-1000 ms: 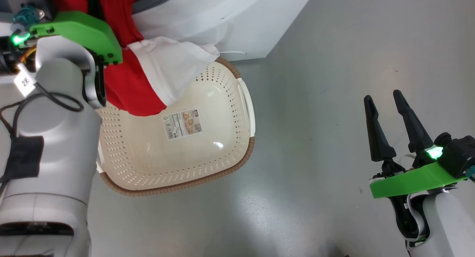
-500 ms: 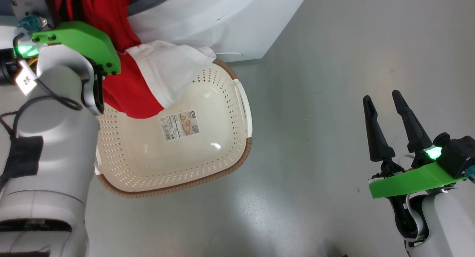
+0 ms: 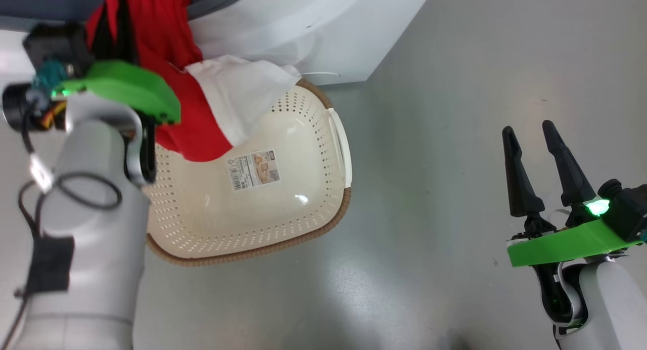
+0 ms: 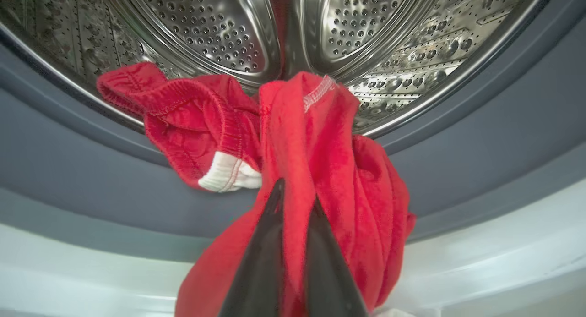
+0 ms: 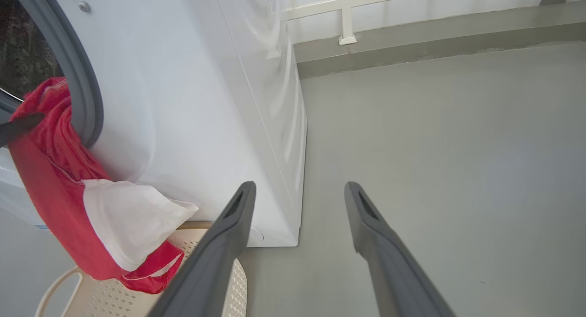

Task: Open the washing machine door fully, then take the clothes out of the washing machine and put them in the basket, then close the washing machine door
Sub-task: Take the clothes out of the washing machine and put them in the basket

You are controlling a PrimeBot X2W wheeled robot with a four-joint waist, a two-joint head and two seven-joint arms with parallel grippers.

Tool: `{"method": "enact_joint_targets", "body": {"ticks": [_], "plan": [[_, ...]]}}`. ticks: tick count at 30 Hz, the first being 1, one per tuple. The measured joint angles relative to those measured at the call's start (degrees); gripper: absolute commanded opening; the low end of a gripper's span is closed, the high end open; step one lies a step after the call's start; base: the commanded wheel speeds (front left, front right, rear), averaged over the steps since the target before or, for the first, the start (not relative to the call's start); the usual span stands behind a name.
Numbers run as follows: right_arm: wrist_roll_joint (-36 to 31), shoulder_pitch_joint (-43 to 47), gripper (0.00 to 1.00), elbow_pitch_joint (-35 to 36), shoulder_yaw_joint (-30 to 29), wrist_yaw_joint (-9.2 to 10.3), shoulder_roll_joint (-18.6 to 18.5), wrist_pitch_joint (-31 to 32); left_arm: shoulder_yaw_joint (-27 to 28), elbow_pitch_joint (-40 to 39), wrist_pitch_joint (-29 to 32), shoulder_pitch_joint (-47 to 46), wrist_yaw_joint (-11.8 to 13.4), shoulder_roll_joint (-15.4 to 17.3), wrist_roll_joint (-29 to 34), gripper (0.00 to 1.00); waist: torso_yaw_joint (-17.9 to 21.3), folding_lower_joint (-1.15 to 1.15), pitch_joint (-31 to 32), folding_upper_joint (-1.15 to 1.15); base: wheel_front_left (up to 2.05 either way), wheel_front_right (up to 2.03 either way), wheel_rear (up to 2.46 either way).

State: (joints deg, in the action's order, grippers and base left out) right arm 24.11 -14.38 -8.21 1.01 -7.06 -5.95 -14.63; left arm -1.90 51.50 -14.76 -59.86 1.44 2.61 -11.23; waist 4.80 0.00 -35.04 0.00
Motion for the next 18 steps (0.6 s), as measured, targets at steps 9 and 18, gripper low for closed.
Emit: {"method": "enact_joint_targets", "body": {"ticks": [9, 18], "plan": [[0.0, 0.01, 1.0, 0.2, -0.53, 0.01, -0.04, 0.0, 0.3, -15.82, -0.01, 14.94, -1.07, -1.34, -0.6, 0.0, -1.67, 0.0, 0.18, 0.0, 0.0, 0.0, 0.0], [0.0, -0.05, 1.0, 0.42, -0.46, 0.0, -0.35, 0.0, -7.51, -21.15, -0.01, 22.97, 0.78, -1.29, -6.99, 0.0, -2.09, 0.0, -0.79, 0.0, 0.0, 0.0, 0.0]]}}
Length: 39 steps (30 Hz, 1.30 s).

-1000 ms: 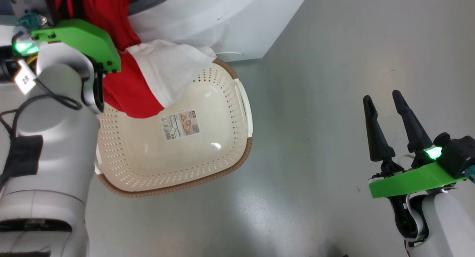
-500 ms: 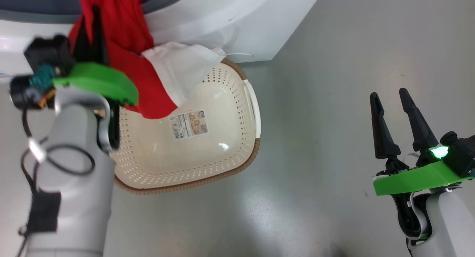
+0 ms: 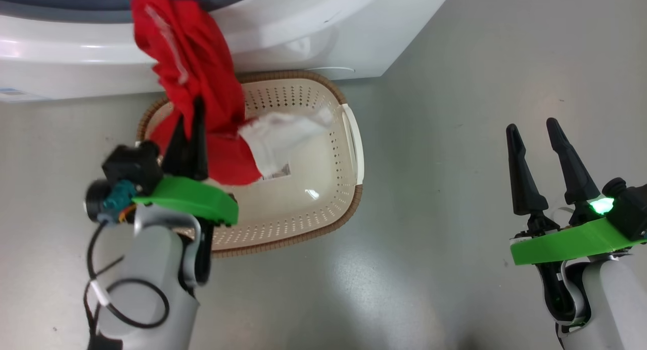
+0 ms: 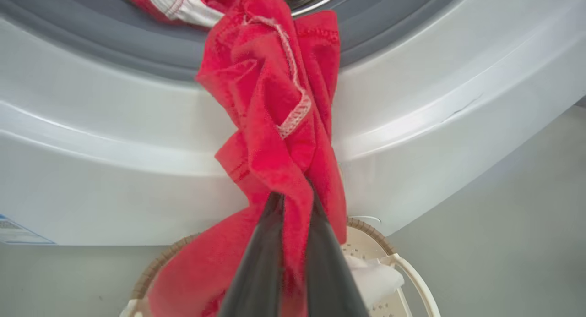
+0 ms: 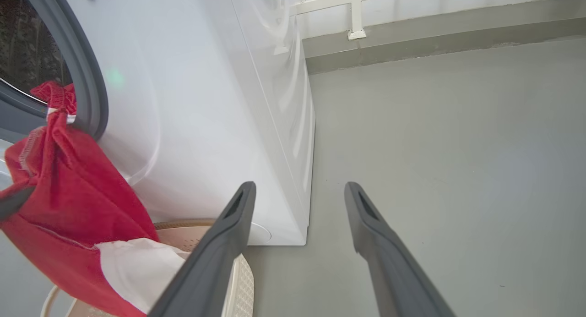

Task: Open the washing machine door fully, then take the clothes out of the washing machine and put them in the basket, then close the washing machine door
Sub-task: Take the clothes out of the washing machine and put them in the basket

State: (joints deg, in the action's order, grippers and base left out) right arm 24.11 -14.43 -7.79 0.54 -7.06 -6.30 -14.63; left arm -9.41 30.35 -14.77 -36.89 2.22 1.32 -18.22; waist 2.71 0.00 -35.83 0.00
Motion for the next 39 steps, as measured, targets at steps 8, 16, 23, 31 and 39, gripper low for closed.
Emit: {"method": "enact_joint_targets", "body": {"ticks": [8, 16, 23, 31, 39], "plan": [[0.0, -1.35, 1.0, 0.21, 0.09, 0.0, 0.02, 0.0, -2.27, 4.37, 0.0, 1.73, 1.35, 0.07, -3.18, 0.0, 0.92, 0.0, -1.47, 0.0, 0.0, 0.0, 0.0], [0.02, -1.43, 1.0, 0.23, 0.34, 0.0, 0.19, 0.0, -2.61, 12.45, 0.04, -0.47, 0.67, 0.11, -3.63, 0.0, 2.26, 0.0, -3.77, 0.0, 0.0, 0.0, 0.0], [0.36, -3.25, 1.0, 0.36, 1.31, 0.0, 0.43, 0.0, -3.47, 19.74, 0.05, -5.06, -0.22, 0.1, -3.5, 0.0, 3.45, 0.0, -6.42, 0.0, 0.0, 0.0, 0.0], [0.45, -3.92, 1.0, 0.58, 2.14, 0.0, 0.53, 0.0, -4.98, 26.61, 0.05, -10.55, -0.19, 0.08, -3.69, 0.0, 4.28, 0.0, -10.07, 0.0, 0.0, 0.0, 0.0], [0.57, -5.03, 1.0, 0.74, 2.36, 0.0, 0.69, 0.0, -5.46, 30.6, 0.05, -13.6, -0.07, 0.04, -4.11, 1.0, 4.84, 0.0, -12.6, 0.0, 0.0, 0.0, 0.0]]}}
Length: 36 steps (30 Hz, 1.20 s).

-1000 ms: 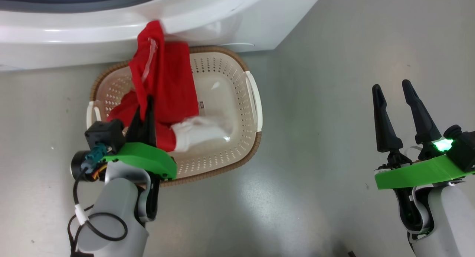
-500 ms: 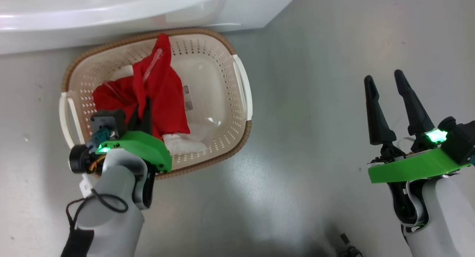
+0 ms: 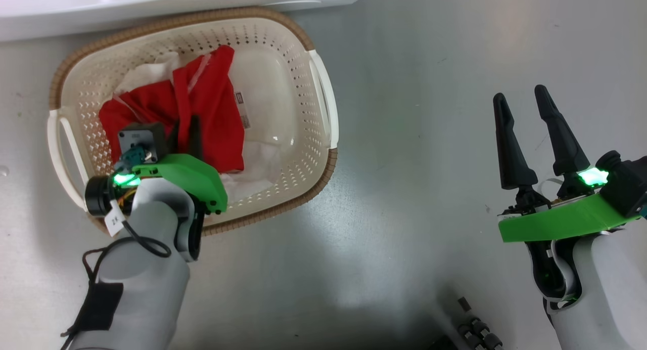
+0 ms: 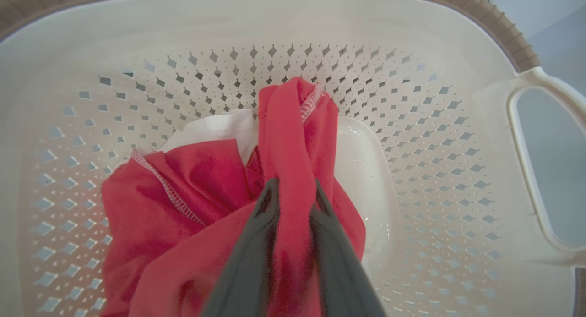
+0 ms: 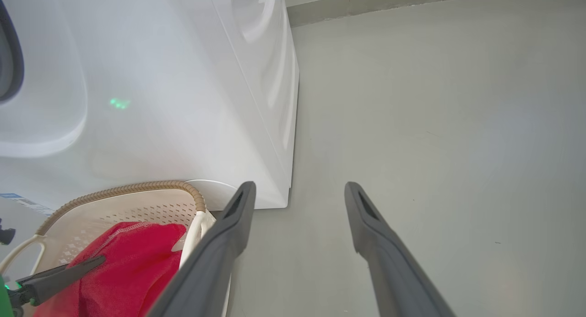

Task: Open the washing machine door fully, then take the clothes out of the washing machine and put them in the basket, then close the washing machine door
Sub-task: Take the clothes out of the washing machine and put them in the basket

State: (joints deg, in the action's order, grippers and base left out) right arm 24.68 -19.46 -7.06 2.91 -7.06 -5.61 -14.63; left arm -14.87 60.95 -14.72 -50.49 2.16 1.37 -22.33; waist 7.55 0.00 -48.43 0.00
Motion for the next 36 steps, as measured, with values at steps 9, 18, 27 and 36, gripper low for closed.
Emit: {"method": "enact_joint_targets", "body": {"ticks": [9, 18, 27, 36], "plan": [[0.01, -0.75, 1.0, -0.53, -0.02, 0.0, 0.15, 0.0, 0.63, 0.49, 0.0, -0.49, 0.41, 0.01, -0.03, 1.0, -0.05, 0.0, 0.92, 0.0, 0.0, 0.0, 0.0], [0.0, -0.69, 1.0, -1.82, -0.12, 0.0, 0.14, 0.0, 3.77, -4.23, 0.0, 3.4, 0.31, 0.0, -0.16, 1.0, -0.65, 0.0, 5.53, 0.0, 0.0, 0.0, 0.0], [-0.19, 2.86, 1.0, -3.72, -0.66, 0.0, -0.1, 0.0, 7.83, -13.56, 0.0, 12.07, -1.3, 0.04, 2.52, 1.0, -1.66, 0.0, 13.38, 0.0, 0.0, 0.0, 0.0], [-0.65, 7.5, 1.0, -4.83, -2.45, 0.0, -0.03, 0.0, 9.85, -19.51, 0.0, 19.42, -2.78, 0.02, 3.32, 1.0, -2.82, 0.0, 20.47, 0.0, 0.0, 0.0, 0.0]]}}
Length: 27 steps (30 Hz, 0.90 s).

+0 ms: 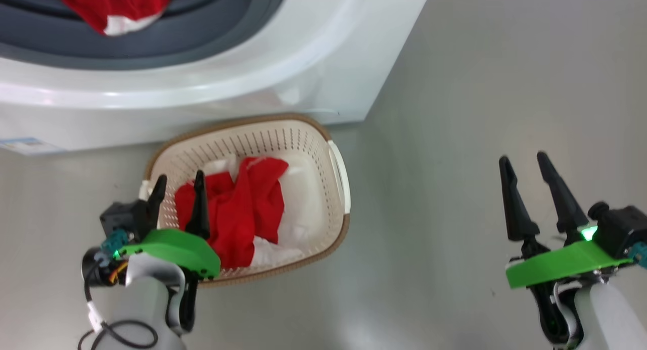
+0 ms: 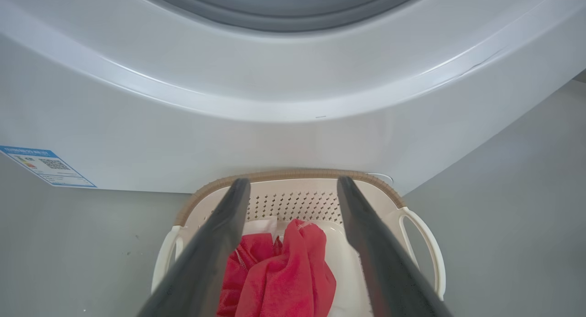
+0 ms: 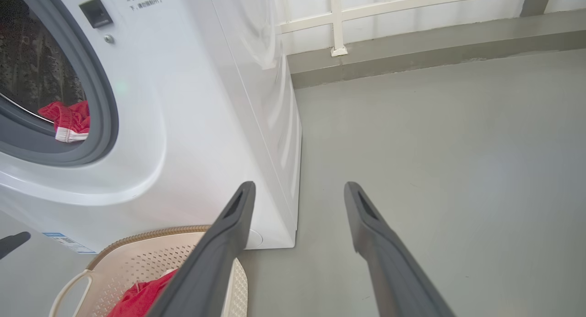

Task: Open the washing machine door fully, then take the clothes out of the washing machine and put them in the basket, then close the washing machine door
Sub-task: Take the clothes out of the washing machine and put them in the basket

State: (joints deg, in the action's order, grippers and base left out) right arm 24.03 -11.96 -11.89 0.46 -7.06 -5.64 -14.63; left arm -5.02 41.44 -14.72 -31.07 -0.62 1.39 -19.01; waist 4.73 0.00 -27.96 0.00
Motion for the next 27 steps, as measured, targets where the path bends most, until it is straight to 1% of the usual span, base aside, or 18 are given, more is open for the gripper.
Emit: {"method": "enact_joint_targets", "body": {"ticks": [12, 19, 22, 27], "plan": [[-0.52, 6.51, 1.0, -1.02, -0.97, 0.0, 0.51, 0.0, 2.67, -8.11, 0.0, 10.26, -1.48, 0.04, 1.83, 1.0, -1.7, 0.0, 9.98, 0.0, 0.0, 0.0, 0.0], [-0.92, 9.74, 1.0, -1.14, -1.43, 0.0, 0.85, 0.0, 3.41, -13.01, 0.0, 16.37, -1.51, 0.1, 2.01, 1.0, -2.52, 0.0, 14.45, 0.0, 0.0, 0.0, 0.0], [-0.93, 11.03, 1.0, -1.21, -1.58, 0.0, 1.0, 0.0, 3.52, -15.7, 0.0, 19.35, -1.42, 0.13, 3.16, 1.0, -2.76, 0.0, 16.07, 0.0, 0.0, 0.0, 0.0], [-1.09, 12.73, 1.0, -1.13, -1.9, 0.0, 1.11, 0.0, 3.87, -19.84, 0.0, 23.39, -0.86, 0.3, 3.43, 1.0, -3.12, 0.0, 18.03, 0.0, 0.0, 0.0, 0.0]]}}
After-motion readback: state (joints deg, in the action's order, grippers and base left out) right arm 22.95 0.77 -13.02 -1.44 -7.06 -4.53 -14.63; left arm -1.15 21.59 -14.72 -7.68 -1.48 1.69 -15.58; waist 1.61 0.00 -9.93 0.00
